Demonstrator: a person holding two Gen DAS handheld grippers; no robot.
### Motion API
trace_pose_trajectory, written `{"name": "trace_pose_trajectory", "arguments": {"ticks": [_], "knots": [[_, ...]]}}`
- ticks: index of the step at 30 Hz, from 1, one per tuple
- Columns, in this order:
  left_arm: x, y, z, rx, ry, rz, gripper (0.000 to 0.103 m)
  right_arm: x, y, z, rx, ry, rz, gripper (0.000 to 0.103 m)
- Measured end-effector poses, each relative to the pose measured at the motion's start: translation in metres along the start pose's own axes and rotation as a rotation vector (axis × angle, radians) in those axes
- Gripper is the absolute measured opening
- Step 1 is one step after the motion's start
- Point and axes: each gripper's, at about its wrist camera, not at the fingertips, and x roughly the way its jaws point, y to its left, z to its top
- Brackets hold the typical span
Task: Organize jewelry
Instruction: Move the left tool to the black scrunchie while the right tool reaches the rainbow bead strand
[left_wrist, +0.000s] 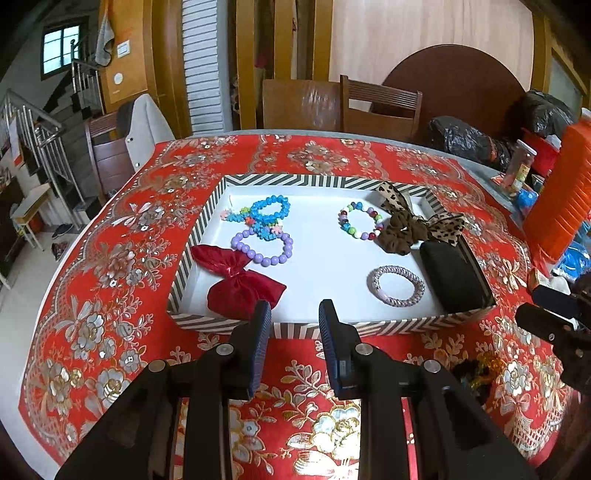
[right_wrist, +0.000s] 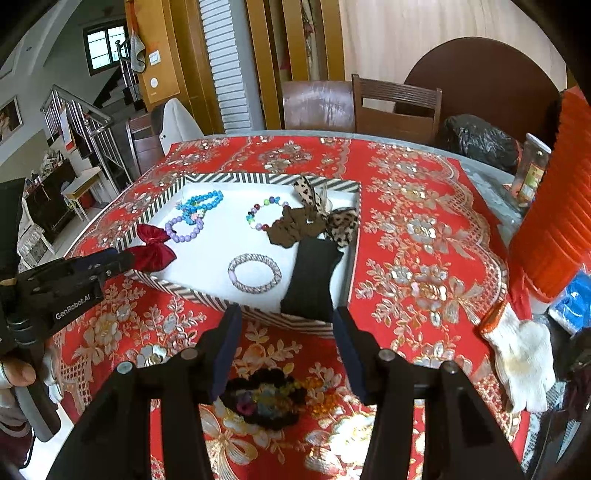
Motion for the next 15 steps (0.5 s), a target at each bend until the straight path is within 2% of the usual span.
{"name": "trace_pose_trajectory", "arguments": {"ticks": [8, 15], "knots": [[0.002, -0.002, -0.004, 0.0, 0.024, -0.024, 0.024, -0.001, -0.021, -0.016, 0.002, 0.055, -0.01, 0.053], [0.005, -0.011, -0.014, 0.002, 0.081, -0.102, 0.024, 0.01, -0.038, -0.035, 0.02, 0.13, -0.014, 0.053]]}}
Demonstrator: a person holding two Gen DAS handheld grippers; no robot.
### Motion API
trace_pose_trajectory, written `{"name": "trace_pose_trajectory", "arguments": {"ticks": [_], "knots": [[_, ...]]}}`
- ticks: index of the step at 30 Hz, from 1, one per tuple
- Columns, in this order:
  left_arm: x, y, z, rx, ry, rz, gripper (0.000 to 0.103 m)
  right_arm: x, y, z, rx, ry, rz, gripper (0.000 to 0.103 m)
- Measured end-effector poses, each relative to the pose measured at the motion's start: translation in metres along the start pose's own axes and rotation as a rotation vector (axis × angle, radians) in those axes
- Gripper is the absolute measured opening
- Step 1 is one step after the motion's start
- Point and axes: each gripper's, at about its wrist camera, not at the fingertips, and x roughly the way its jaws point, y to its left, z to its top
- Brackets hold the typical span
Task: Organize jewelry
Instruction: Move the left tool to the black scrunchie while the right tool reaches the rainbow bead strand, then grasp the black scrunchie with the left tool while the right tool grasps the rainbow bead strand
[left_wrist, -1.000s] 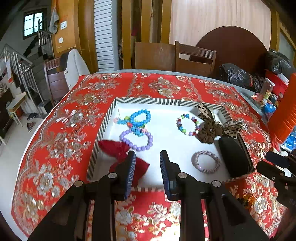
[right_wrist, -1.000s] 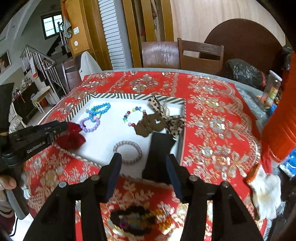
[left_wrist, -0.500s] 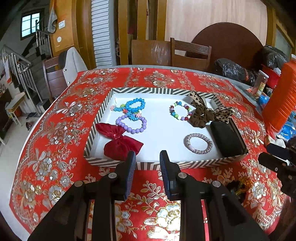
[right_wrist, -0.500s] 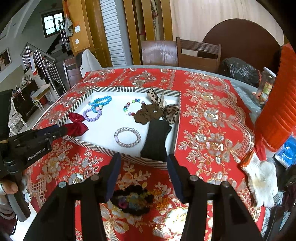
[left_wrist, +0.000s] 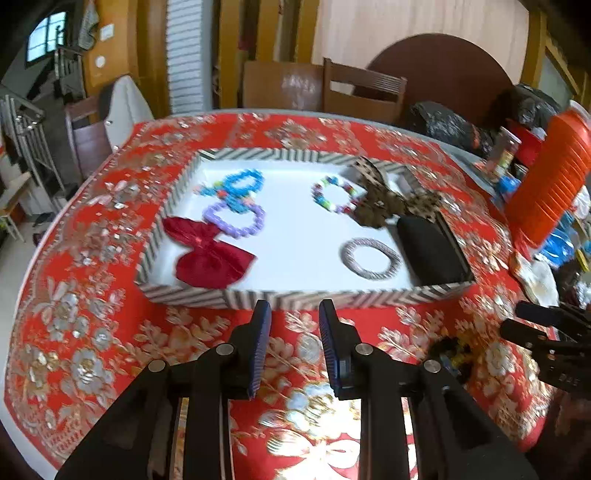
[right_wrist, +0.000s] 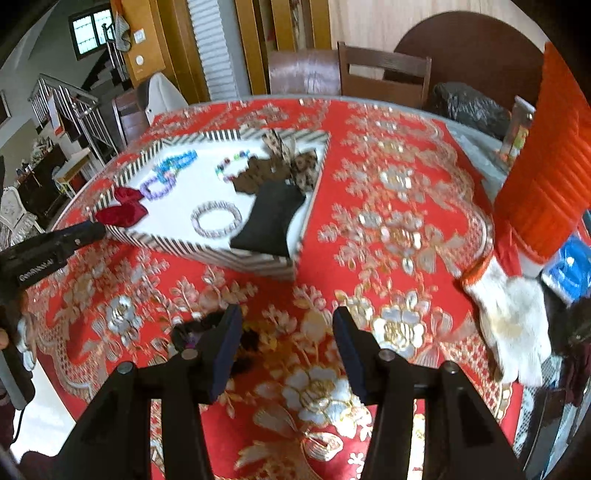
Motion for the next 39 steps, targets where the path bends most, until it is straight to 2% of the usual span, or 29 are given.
{"name": "trace_pose_trajectory", "arguments": {"ticks": [11, 12, 15, 17, 22, 26, 29, 35, 36, 37, 39], "knots": [[0.005, -0.024, -0.012, 0.065, 0.084, -0.118, 0.024, 0.042, -0.005, -0.013, -0.026, 0.119, -0.029, 0.05], [0.005, -0.026, -0.013, 0.07, 0.09, -0.127, 0.024, 0.042, -0.004, -0.015, -0.041, 0.107, -0.037, 0.049], [0.009, -0.037, -0.015, 0.09, 0.119, -0.171, 0.024, 0.043, 0.0, -0.017, -0.081, 0.1, -0.06, 0.037], [0.01, -0.045, -0.017, 0.109, 0.13, -0.194, 0.024, 0.042, 0.0, -0.017, -0.086, 0.1, -0.081, 0.009], [0.017, -0.066, -0.019, 0.157, 0.166, -0.253, 0.024, 0.031, -0.011, -0.017, -0.025, 0.078, -0.046, 0.009], [0.026, -0.082, -0.021, 0.194, 0.205, -0.316, 0.031, 0.023, -0.018, -0.014, 0.014, 0.047, -0.022, 0.009], [0.032, -0.094, -0.024, 0.244, 0.218, -0.31, 0.032, 0.02, -0.02, -0.014, 0.03, 0.033, -0.016, 0.009], [0.05, -0.106, -0.025, 0.259, 0.243, -0.299, 0.032, 0.017, -0.02, -0.013, 0.048, 0.022, 0.009, 0.009], [0.055, -0.109, -0.027, 0.275, 0.254, -0.286, 0.031, 0.017, -0.02, -0.013, 0.049, 0.023, 0.01, 0.009], [0.053, -0.11, -0.028, 0.284, 0.232, -0.279, 0.03, 0.017, -0.02, -0.013, 0.05, 0.021, 0.009, 0.009], [0.053, -0.113, -0.03, 0.311, 0.221, -0.258, 0.017, 0.015, -0.021, -0.013, 0.055, 0.014, 0.007, 0.009]]}}
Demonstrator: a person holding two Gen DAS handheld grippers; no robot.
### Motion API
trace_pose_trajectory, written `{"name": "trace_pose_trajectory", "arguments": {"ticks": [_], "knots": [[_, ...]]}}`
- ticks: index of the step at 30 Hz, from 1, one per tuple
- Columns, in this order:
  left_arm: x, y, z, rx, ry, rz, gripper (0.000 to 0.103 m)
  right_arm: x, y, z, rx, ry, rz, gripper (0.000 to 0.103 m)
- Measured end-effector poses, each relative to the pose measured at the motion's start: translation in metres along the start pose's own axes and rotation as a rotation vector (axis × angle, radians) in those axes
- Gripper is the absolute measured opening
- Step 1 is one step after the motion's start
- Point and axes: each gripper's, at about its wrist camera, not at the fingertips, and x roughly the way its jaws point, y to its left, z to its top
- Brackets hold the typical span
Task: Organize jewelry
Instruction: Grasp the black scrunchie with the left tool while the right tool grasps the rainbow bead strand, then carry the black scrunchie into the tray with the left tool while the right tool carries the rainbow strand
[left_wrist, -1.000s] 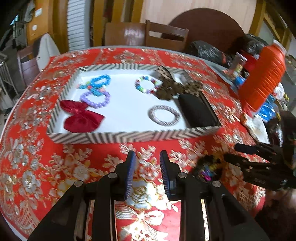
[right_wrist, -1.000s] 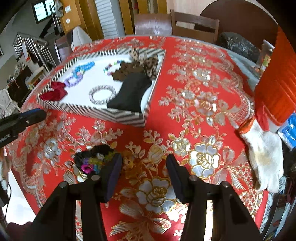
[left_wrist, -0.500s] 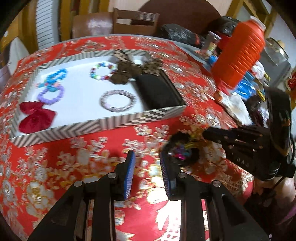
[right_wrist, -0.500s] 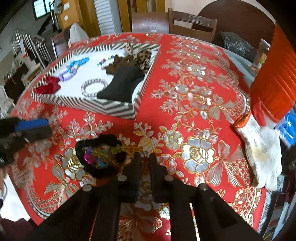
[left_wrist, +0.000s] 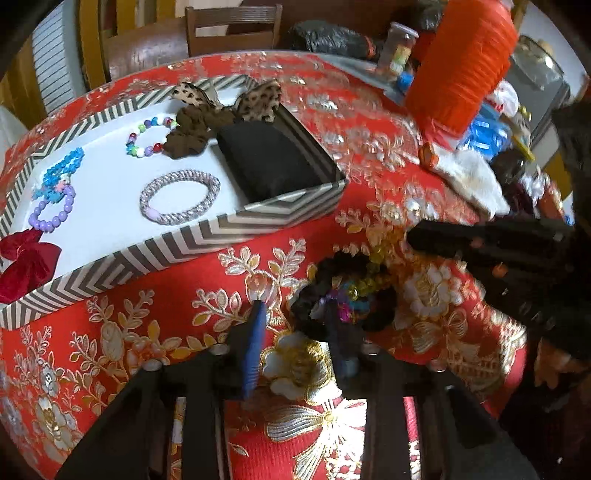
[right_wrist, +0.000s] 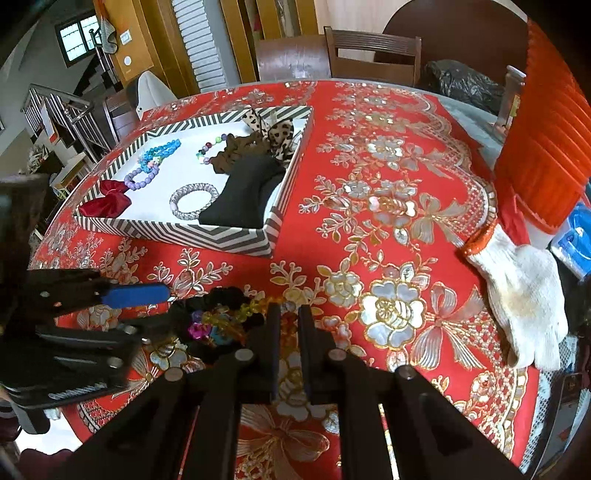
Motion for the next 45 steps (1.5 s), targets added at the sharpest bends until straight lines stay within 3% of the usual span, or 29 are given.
{"name": "trace_pose_trajectory", "arguments": {"ticks": [3, 17, 27, 38, 45], "knots": [[0.002, 0.003, -0.002, -0.008, 0.004, -0.02, 0.004, -0.009, -0.003, 0.003, 0.019, -0.039, 0.015, 0.009], [-0.044, 0.034, -0.002, -0.072, -0.079, -0.011, 0.002, -0.08, 0.015, 0.038, 0.002, -0.24, 0.13, 0.009], [-0.093, 0.063, 0.012, -0.076, -0.182, 0.096, 0.002, -0.08, 0.033, 0.052, -0.058, -0.219, 0.137, 0.009], [-0.103, 0.119, 0.029, -0.149, -0.233, 0.26, 0.002, -0.051, 0.059, 0.067, -0.114, -0.165, 0.136, 0.009], [-0.105, 0.143, 0.036, -0.176, -0.249, 0.304, 0.002, -0.039, 0.078, 0.08, -0.149, -0.151, 0.148, 0.009]]}}
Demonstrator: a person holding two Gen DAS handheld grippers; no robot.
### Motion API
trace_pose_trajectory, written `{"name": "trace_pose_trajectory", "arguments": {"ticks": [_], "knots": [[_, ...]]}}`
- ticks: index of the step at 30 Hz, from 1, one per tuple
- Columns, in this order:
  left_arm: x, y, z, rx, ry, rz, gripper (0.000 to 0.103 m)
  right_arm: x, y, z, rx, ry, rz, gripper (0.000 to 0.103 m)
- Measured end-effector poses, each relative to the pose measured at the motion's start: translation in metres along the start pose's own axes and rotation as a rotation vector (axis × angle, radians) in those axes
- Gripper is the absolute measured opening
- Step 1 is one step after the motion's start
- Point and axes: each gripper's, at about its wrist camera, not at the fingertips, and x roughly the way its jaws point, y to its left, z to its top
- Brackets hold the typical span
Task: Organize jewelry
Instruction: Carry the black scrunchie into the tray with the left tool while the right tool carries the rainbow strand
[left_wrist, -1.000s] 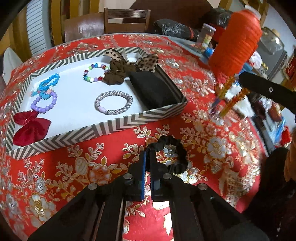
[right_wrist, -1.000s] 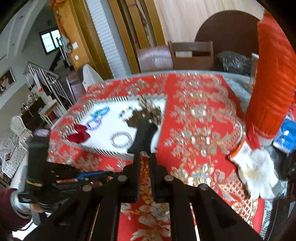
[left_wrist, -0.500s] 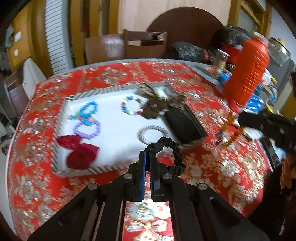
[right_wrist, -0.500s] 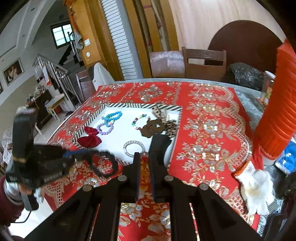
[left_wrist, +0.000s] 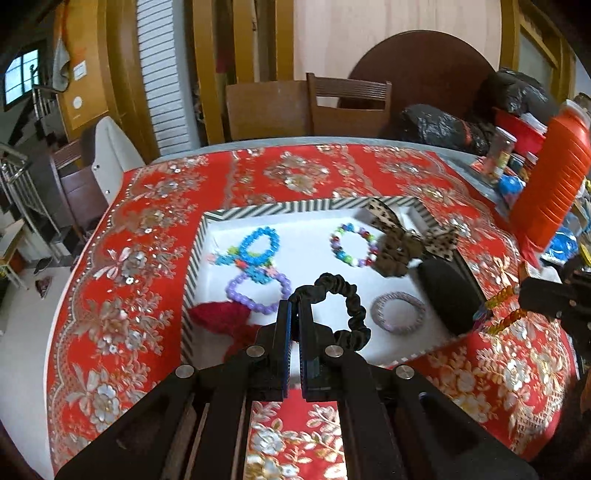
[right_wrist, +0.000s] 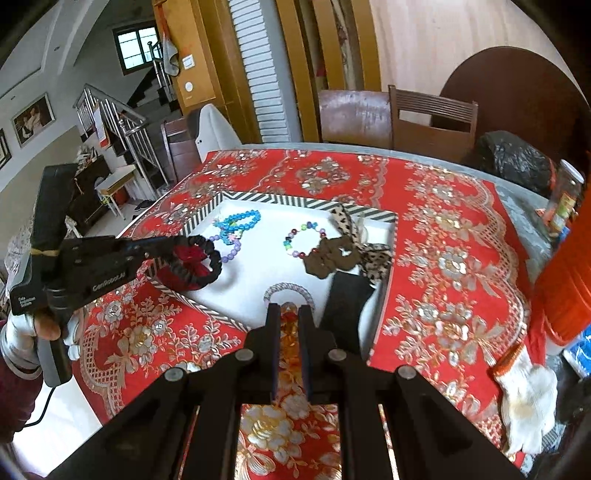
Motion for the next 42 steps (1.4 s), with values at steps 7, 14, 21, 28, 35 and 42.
{"name": "trace_pose_trajectory", "arguments": {"ticks": [7, 14, 21, 28, 35, 42], "knots": [[0.014, 0.005, 0.009, -0.008, 0.006, 0.013, 0.002, 0.02, 0.01, 0.016, -0.019, 0.016, 0.007, 0.009], [0.029, 0.01, 0.019, -0.039, 0.019, -0.025, 0.002, 0.041, 0.026, 0.029, -0.039, 0.031, 0.04, 0.009], [0.048, 0.021, 0.027, -0.103, 0.056, -0.082, 0.002, 0.057, 0.042, 0.039, -0.047, 0.043, 0.073, 0.009], [0.077, 0.029, 0.029, -0.153, 0.093, -0.087, 0.002, 0.083, 0.051, 0.046, -0.027, 0.077, 0.125, 0.009], [0.098, 0.025, 0.03, -0.143, 0.118, -0.064, 0.002, 0.12, 0.038, 0.049, -0.004, 0.112, 0.089, 0.009], [0.114, 0.02, 0.031, -0.129, 0.137, -0.049, 0.002, 0.154, 0.009, 0.033, 0.094, 0.184, 0.046, 0.009]]}}
